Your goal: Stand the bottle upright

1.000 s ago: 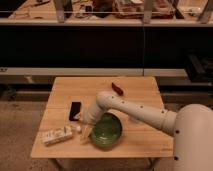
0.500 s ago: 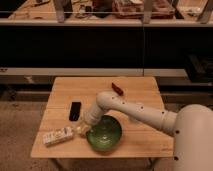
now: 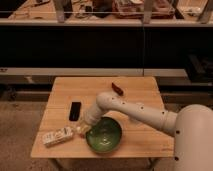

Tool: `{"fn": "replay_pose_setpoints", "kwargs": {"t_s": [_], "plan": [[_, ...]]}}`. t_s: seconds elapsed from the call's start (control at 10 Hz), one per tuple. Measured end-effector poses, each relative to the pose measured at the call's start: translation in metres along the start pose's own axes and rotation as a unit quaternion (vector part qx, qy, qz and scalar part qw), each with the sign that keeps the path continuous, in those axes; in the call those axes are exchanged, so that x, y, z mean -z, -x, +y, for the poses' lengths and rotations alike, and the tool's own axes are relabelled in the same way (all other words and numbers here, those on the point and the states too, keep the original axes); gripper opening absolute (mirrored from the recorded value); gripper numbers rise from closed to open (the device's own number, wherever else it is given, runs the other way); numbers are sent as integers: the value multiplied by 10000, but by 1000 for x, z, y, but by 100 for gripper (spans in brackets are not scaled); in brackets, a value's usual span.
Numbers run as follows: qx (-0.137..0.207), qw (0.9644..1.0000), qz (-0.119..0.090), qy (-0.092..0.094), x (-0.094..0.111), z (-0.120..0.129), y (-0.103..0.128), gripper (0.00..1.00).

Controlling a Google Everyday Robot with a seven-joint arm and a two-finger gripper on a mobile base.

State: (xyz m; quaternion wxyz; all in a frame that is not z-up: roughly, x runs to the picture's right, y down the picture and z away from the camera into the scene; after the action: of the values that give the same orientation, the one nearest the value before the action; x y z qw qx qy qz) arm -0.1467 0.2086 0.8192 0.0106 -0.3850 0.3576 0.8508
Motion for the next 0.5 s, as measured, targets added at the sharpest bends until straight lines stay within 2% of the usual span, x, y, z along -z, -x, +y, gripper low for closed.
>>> {"fn": "replay_pose_setpoints", "kwargs": {"t_s": [0.5], "plan": [[186,9998,53,-47,-6,5,-18,42]]}}
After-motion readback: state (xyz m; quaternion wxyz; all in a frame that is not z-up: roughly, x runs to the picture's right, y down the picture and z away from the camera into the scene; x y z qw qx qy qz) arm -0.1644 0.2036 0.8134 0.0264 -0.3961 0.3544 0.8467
